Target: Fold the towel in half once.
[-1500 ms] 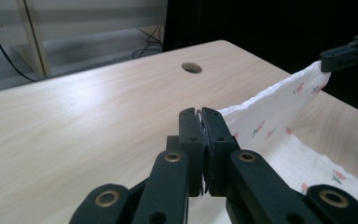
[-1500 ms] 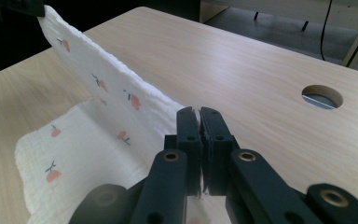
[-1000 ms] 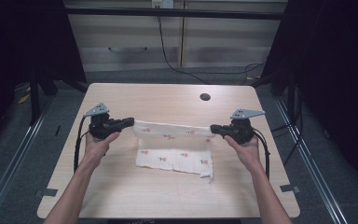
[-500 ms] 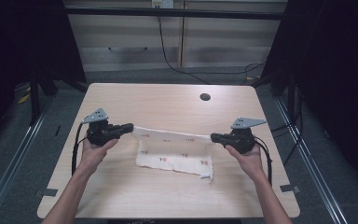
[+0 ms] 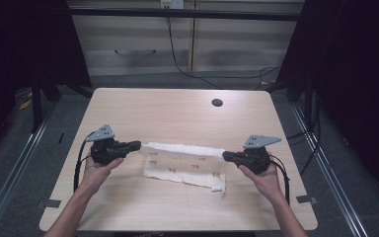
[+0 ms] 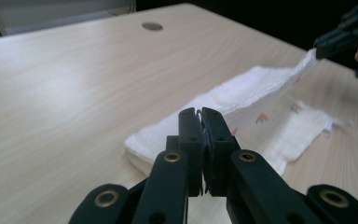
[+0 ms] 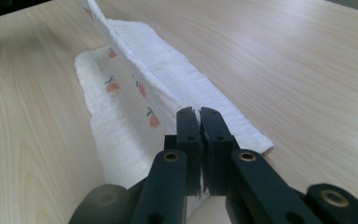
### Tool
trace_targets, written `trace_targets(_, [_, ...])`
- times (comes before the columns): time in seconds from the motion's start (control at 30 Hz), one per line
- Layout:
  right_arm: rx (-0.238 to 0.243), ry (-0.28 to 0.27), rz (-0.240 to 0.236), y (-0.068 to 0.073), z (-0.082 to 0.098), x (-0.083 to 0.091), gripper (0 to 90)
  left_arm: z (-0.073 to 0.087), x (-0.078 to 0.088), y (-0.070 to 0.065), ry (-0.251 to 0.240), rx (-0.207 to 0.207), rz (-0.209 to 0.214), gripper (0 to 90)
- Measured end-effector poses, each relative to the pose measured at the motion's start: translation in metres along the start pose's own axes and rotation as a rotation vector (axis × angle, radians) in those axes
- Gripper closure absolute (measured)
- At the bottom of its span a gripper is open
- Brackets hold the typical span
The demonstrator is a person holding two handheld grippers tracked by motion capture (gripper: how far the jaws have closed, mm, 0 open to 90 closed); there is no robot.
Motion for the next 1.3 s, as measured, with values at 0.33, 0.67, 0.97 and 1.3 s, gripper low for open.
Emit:
trace_targets(0.33, [-0.016,0.055,-0.039,0.015,0.022,0.001,87.8,0.022,0.0,-0.008,0.112,-0.032,0.01,87.8])
trace_targets(0.67, [-0.027,0.137,-0.058,0.022,0.048,-0.007,87.1,0.048,-0.005,-0.012,0.177,-0.027,0.028,87.2])
trace_targets(0.97, [-0.03,0.145,-0.087,0.029,0.053,-0.003,83.6,0.06,-0.004,-0.018,0.211,-0.024,0.044,84.1])
trace_targets(1.3, [-0.048,0.132,-0.098,0.034,0.056,0.011,78.2,0.058,0.006,-0.022,0.19,-0.005,0.07,78.5])
Point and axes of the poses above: each handheld gripper's, and its own axes: x roughly backward along the jaws, z roughly out of its underside, y roughly to its left, the point moved 2 cm from there along -x, roughly forward along the jaws, and after that the axes turned 8 degrees about -y, right-handed, at the moved point
